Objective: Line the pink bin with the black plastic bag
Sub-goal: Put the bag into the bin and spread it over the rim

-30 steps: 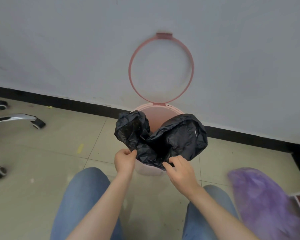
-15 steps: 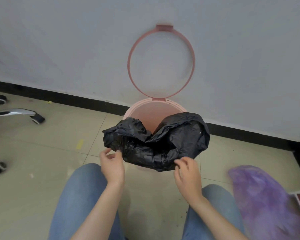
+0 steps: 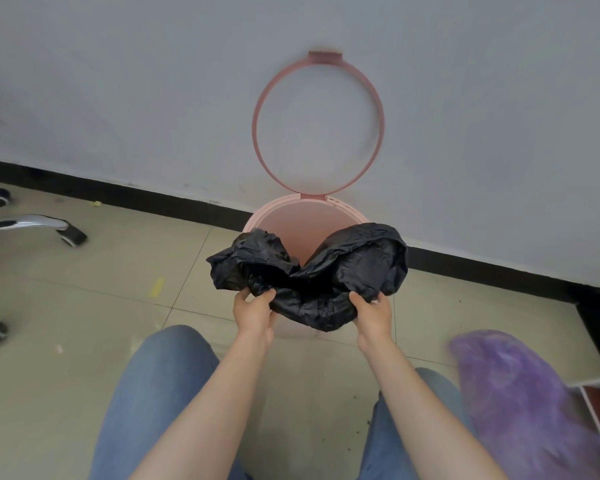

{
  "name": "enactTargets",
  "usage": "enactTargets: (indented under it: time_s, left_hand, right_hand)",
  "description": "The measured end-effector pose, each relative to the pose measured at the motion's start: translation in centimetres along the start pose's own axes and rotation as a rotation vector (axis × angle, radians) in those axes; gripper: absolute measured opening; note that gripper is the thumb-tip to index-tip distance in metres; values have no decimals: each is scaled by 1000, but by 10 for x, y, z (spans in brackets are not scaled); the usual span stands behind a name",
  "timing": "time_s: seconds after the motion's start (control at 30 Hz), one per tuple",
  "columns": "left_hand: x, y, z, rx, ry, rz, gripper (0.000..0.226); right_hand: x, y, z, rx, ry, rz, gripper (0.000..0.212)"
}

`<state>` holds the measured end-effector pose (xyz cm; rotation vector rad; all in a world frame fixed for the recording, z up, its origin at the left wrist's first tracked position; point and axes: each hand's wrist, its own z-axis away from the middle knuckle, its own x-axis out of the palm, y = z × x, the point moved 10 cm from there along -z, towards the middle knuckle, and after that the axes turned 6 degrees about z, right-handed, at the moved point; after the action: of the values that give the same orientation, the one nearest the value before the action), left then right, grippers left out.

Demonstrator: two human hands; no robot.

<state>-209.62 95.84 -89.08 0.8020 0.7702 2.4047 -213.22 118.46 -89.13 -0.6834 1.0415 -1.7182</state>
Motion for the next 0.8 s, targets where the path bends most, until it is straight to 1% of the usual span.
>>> enactTargets:
  time_s: [0.03, 0.07, 0.1, 0.13, 0.17, 0.2, 0.23, 0.27, 0.3, 0.33, 0.37, 0.43, 0.5, 0.57, 0.63, 0.67, 0.73, 0.77, 0.8]
  left_hand:
    - [-5, 1, 4, 24, 17, -69, 56]
    - [-12, 3, 8, 54, 47, -155, 61]
    - [-21, 8, 14, 117, 90, -258, 63]
    - [-29, 20, 23, 232, 138, -369, 61]
    - [-31, 39, 34, 413, 173, -492, 56]
    - [-24, 60, 48, 647, 182, -656, 50]
    - [-8, 76, 60, 894, 160, -861, 47]
    - [11, 83, 66, 1109, 132, -1085, 49]
    - [30, 82, 63, 1254, 94, -1307, 55]
    - [44, 79, 54, 1318, 45, -1506, 62]
    - [54, 78, 42, 1312, 9, -1664, 69]
    - [63, 83, 20, 1208, -32, -1866, 73]
    - [59, 86, -3, 1053, -47, -1964, 66]
    - [51, 96, -17, 951, -23, -1933, 55]
    - [44, 101, -23, 944, -30, -1906, 52]
    - [44, 100, -23, 966, -72, -1906, 54]
    - [47, 93, -18, 1008, -204, -1863, 55]
    - [49, 90, -15, 1011, -257, -1796, 51]
    - [48, 90, -15, 973, -293, -1686, 44]
  right_hand:
    - [-6, -5, 4, -27, 25, 118, 46]
    - [-14, -11, 9, -79, 77, 301, 51]
    - [-21, -23, 15, -182, 155, 536, 53]
    - [-19, -41, 25, -359, 221, 768, 49]
    - [-6, -57, 40, -594, 240, 969, 42]
    - [15, -64, 54, -827, 203, 1143, 37]
    - [37, -60, 65, -998, 129, 1319, 37]
    - [57, -50, 70, -1113, 28, 1487, 39]
    - [71, -39, 71, -1156, -66, 1606, 38]
    - [81, -30, 72, -1166, -151, 1684, 36]
    - [87, -24, 70, -1140, -229, 1730, 39]
    - [91, -15, 65, -1121, -307, 1783, 46]
    - [84, -15, 63, -1171, -303, 1803, 47]
    - [74, -15, 60, -1217, -339, 1800, 48]
    - [61, -19, 59, -1249, -352, 1798, 48]
    - [54, -21, 56, -1248, -344, 1810, 48]
    - [42, -28, 51, -1188, -337, 1850, 45]
    - [40, -30, 51, -1155, -364, 1837, 42]
    - [41, -29, 53, -1101, -433, 1806, 42]
